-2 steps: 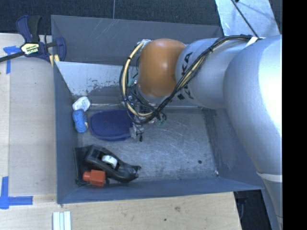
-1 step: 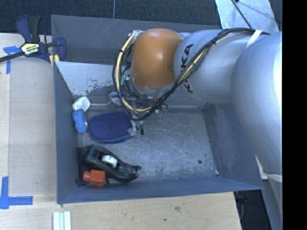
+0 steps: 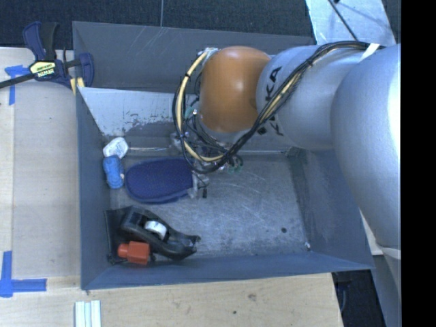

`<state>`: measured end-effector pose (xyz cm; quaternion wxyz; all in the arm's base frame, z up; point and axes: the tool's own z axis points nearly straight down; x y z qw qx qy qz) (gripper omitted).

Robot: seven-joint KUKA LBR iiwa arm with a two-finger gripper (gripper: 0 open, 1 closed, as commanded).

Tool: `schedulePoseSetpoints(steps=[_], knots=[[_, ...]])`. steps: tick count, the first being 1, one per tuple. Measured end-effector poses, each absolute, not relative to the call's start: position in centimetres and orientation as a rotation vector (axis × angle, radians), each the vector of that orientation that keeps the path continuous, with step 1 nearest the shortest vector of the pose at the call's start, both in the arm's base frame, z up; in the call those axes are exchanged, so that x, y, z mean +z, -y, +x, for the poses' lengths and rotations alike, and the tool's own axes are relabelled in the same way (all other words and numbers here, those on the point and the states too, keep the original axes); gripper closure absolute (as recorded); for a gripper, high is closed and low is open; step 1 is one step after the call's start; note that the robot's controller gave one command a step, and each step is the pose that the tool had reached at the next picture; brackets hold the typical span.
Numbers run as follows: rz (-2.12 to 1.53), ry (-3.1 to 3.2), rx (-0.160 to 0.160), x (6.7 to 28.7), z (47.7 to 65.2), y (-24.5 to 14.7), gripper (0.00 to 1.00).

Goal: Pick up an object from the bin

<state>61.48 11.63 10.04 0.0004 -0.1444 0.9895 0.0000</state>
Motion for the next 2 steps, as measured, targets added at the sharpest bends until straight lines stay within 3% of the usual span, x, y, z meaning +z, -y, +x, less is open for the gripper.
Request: schedulePoseSetpoints(steps=[1,2], knots=[[-0.810,-3.029,0.001,7.21,61.72,-11.17,0.00],[-1.501,-2.746,-0.003,7.26,61.94,-12.08,0.00]])
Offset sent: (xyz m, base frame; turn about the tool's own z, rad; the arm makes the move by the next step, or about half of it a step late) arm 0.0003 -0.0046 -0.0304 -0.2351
